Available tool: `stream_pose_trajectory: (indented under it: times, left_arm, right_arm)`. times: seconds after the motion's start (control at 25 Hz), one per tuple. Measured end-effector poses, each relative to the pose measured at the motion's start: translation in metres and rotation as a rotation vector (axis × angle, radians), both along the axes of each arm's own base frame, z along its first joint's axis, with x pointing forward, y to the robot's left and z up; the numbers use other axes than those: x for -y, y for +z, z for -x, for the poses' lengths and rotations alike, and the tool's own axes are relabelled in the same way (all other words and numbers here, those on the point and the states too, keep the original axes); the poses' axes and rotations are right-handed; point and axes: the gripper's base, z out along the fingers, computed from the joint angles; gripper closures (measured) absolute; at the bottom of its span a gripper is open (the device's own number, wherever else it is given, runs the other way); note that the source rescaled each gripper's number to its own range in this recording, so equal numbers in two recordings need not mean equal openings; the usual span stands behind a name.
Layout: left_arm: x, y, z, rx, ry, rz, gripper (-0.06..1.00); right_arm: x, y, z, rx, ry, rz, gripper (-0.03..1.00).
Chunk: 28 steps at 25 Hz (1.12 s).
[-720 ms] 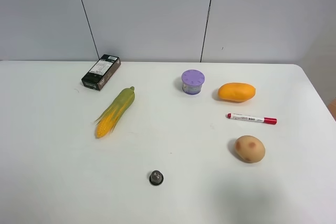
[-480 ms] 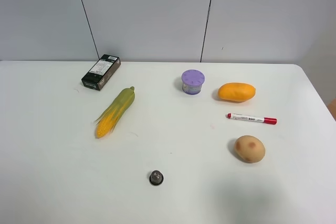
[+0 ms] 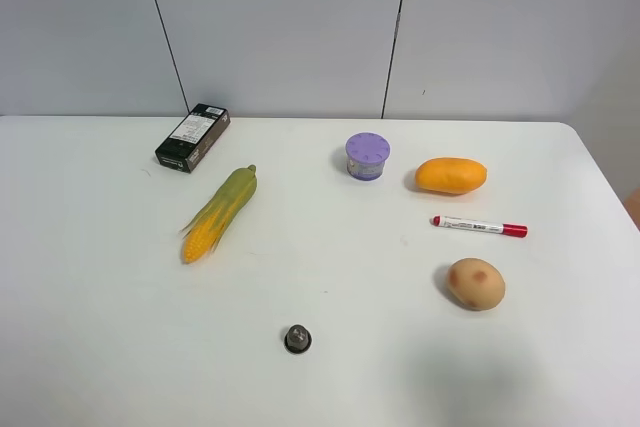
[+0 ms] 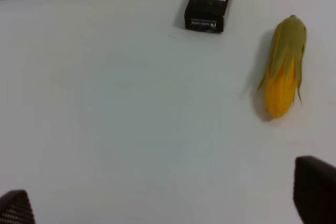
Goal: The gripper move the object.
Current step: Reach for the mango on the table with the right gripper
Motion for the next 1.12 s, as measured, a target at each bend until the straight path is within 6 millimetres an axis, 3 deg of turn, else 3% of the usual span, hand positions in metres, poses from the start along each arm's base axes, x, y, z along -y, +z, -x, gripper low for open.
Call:
stream_pose_trajectory:
  times: [0.28,0.44,0.64,0.84,0.96,1.12]
  left_arm:
    - [0.000,0.000,0.000,0.000,0.000,0.000,-0.06]
    - [0.000,0.000,0.000,0.000,0.000,0.000,-0.06]
    - [0.000,0.000,0.000,0.000,0.000,0.000,-0.06]
    - [0.000,0.000,0.000,0.000,0.000,0.000,-0.06]
    - [0.000,0.000,0.000,0.000,0.000,0.000,-0.06]
    - [0.000,0.000,0.000,0.000,0.000,0.000,-0.06]
  right_arm:
    - [0.002,0.001,-0.005,-0.034,-0.006,0.009,0.58]
    - [0.008,0.024,-0.035,-0.086,0.025,0.101,0.61]
    - [0.007,0.065,-0.100,-0.201,0.143,0.277,0.66]
    - [-0.013,0.108,-0.178,-0.257,0.269,0.423,0.74]
    - [-0.032,0.117,-0.225,-0.286,0.343,0.461,0.76]
    - [-0.050,0.104,-0.276,-0.348,0.392,0.430,0.76]
